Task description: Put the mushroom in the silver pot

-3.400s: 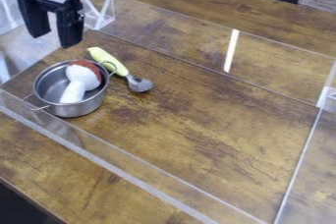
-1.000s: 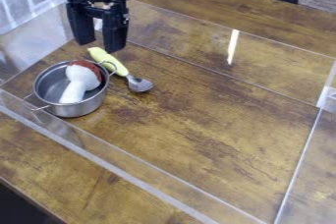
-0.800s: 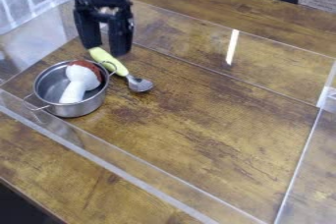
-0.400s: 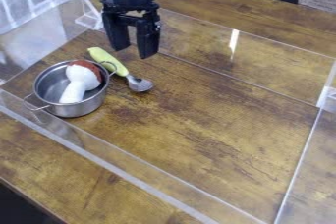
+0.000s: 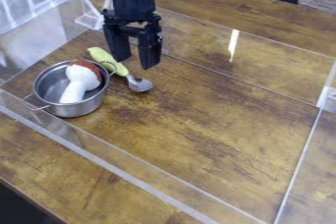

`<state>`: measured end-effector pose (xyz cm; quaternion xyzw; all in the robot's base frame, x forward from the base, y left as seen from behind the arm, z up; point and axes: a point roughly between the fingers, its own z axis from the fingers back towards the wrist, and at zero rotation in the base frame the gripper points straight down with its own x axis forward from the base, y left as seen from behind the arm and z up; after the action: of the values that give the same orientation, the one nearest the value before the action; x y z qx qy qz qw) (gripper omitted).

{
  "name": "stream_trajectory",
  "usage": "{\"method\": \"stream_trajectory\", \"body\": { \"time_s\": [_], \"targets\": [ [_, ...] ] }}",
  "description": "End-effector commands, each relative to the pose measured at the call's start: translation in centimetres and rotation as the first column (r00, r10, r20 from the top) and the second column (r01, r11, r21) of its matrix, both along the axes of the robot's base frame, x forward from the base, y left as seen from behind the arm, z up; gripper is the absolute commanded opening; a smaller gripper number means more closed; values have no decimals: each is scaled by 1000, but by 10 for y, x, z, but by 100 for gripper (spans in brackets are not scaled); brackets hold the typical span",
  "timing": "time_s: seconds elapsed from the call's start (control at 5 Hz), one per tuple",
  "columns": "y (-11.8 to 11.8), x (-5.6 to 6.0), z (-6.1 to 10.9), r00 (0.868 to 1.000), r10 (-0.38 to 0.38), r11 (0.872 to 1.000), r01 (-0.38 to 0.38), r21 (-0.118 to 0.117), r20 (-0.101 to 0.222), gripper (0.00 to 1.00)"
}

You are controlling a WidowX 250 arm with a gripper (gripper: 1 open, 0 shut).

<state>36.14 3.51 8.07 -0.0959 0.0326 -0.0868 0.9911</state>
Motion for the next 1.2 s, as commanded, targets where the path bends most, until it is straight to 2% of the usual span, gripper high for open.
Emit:
{"method": "stream_trajectory", "body": {
  "time_s": [0.0, 0.6, 1.0],
  "targets": [
    [0, 0, 8, 1000, -19, 1000, 19, 1, 21, 100],
    [1, 4, 8, 995, -98, 995, 99, -27, 31, 100],
    [-2, 2, 39, 989, -136, 989, 139, -44, 62, 100]
  ]
}}
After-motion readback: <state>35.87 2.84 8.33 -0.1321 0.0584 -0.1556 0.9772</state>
